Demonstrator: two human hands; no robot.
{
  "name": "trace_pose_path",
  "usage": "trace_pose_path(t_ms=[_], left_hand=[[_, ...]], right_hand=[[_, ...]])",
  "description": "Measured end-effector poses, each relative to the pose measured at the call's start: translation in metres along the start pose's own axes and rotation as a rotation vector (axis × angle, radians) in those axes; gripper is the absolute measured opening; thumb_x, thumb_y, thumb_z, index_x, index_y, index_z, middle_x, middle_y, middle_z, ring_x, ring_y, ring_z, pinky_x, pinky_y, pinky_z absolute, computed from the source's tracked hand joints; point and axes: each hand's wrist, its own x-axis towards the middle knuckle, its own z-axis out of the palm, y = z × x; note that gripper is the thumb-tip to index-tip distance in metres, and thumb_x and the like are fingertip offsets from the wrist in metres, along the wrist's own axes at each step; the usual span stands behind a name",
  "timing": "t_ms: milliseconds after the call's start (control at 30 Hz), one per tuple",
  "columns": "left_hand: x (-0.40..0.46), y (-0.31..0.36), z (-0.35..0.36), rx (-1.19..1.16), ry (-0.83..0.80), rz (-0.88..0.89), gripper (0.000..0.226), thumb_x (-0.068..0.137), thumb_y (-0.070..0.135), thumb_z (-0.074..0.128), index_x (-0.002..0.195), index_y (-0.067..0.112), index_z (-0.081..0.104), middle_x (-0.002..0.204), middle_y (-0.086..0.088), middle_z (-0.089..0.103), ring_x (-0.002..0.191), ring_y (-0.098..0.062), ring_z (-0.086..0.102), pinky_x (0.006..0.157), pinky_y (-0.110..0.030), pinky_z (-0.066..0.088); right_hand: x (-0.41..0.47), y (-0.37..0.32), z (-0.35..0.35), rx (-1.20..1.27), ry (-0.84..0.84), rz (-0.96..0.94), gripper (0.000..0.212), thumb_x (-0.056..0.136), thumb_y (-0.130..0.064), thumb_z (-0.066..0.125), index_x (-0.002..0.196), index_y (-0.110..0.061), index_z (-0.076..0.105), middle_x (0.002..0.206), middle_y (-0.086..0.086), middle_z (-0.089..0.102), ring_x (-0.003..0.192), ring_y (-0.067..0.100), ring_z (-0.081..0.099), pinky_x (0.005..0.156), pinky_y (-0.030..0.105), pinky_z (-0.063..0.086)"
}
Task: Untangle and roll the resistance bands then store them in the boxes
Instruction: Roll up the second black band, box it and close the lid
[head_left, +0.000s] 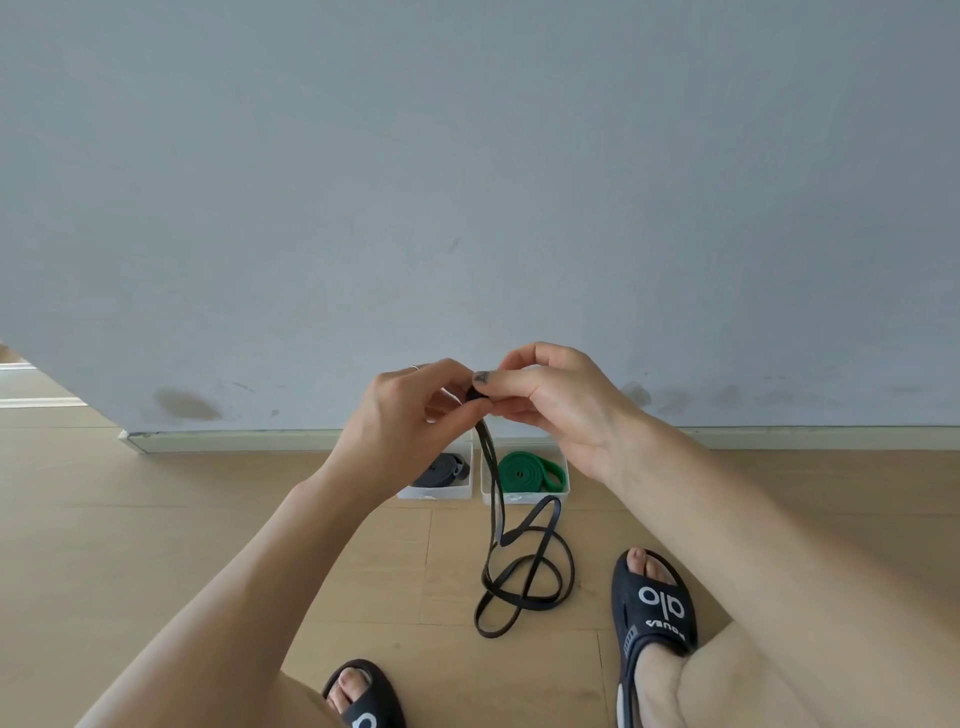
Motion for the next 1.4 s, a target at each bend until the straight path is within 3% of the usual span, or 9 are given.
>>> trace_pose_path(t_ms=[200,367,533,667,767,867,1000,1133,1400], left_hand=[[0.002,0.004,-0.001,-0.003,0.051,0.037,0.006,0.092,0.014,0.076,0.094,0.011,0.072,0.082,0.001,0.075,0.076,-0.007,0.075,0.073,-0.023,0.06],[0.0,0.002,-0.006,0.208,0.051,0.081,0.016,0.094,0.04,0.065,0.096,0.025,0.07,0.08,0.015,0.071,0.072,-0.006,0.069,0.066,-0.036,0.059],[0.0,0.003,-0.007,0.236,0.042,0.045,0.005,0.093,0.034,0.07,0.097,0.032,0.071,0.081,0.023,0.066,0.071,-0.005,0.062,0.064,-0.039,0.057],[0.0,-0.001,-0.007,0.153,0.047,0.031,0.012,0.094,0.034,0.064,0.1,0.027,0.071,0.083,0.014,0.069,0.078,-0.014,0.067,0.071,-0.041,0.057],[-0.001,-0.004,-0.006,0.178,0.069,0.062,0.007,0.098,0.025,0.066,0.102,0.02,0.069,0.086,0.009,0.068,0.079,-0.017,0.066,0.072,-0.042,0.056],[-0.002,-0.003,-0.007,0.235,0.094,0.1,0.004,0.098,0.019,0.068,0.101,0.016,0.069,0.085,0.008,0.065,0.076,-0.015,0.062,0.069,-0.037,0.054],[0.0,0.001,-0.009,0.279,0.138,0.132,0.004,0.096,0.016,0.07,0.098,0.012,0.07,0.083,0.009,0.062,0.071,-0.016,0.059,0.064,-0.028,0.05],[0.0,-0.001,-0.01,0.321,0.127,0.18,0.009,0.091,0.004,0.073,0.097,0.01,0.071,0.084,0.004,0.065,0.068,-0.019,0.058,0.058,-0.032,0.05],[0.002,0.002,-0.005,0.215,0.156,0.13,0.012,0.086,0.005,0.078,0.095,0.01,0.073,0.091,0.005,0.066,0.075,-0.008,0.063,0.071,-0.03,0.055]], right_hand=[[0.001,0.004,0.002,0.223,-0.03,0.07,0.022,0.086,-0.009,0.08,0.085,-0.017,0.06,0.092,0.01,0.079,0.084,0.021,0.076,0.091,0.033,0.053],[0.003,0.005,0.004,0.144,0.027,0.049,0.026,0.084,-0.01,0.082,0.077,-0.018,0.059,0.095,0.014,0.08,0.081,0.02,0.074,0.092,0.034,0.053],[0.004,0.005,0.008,0.162,0.055,0.052,0.02,0.086,-0.01,0.081,0.083,-0.015,0.062,0.088,0.01,0.079,0.079,0.019,0.075,0.096,0.035,0.054],[0.005,0.007,0.013,0.275,0.011,0.103,0.019,0.088,-0.013,0.08,0.103,-0.009,0.068,0.103,0.013,0.08,0.085,0.018,0.075,0.098,0.034,0.054],[0.004,0.01,0.019,0.326,0.018,0.123,0.014,0.09,-0.014,0.079,0.1,-0.01,0.071,0.103,0.011,0.079,0.089,0.021,0.071,0.092,0.033,0.056],[0.002,0.013,0.022,0.241,0.048,0.094,0.011,0.093,-0.02,0.077,0.09,-0.011,0.071,0.089,0.004,0.075,0.087,0.019,0.067,0.094,0.038,0.059],[0.0,0.011,0.026,0.08,0.051,0.034,0.02,0.096,-0.029,0.073,0.092,-0.009,0.074,0.094,0.006,0.071,0.086,0.017,0.067,0.091,0.037,0.061],[-0.004,0.011,0.031,-0.096,0.048,-0.022,0.04,0.074,-0.042,0.085,0.095,-0.009,0.079,0.089,0.006,0.073,0.084,0.013,0.066,0.096,0.043,0.06],[-0.001,0.012,0.03,-0.12,0.091,-0.083,0.024,0.09,-0.027,0.076,0.089,-0.003,0.079,0.099,0.021,0.076,0.08,0.014,0.066,0.1,0.044,0.057]])
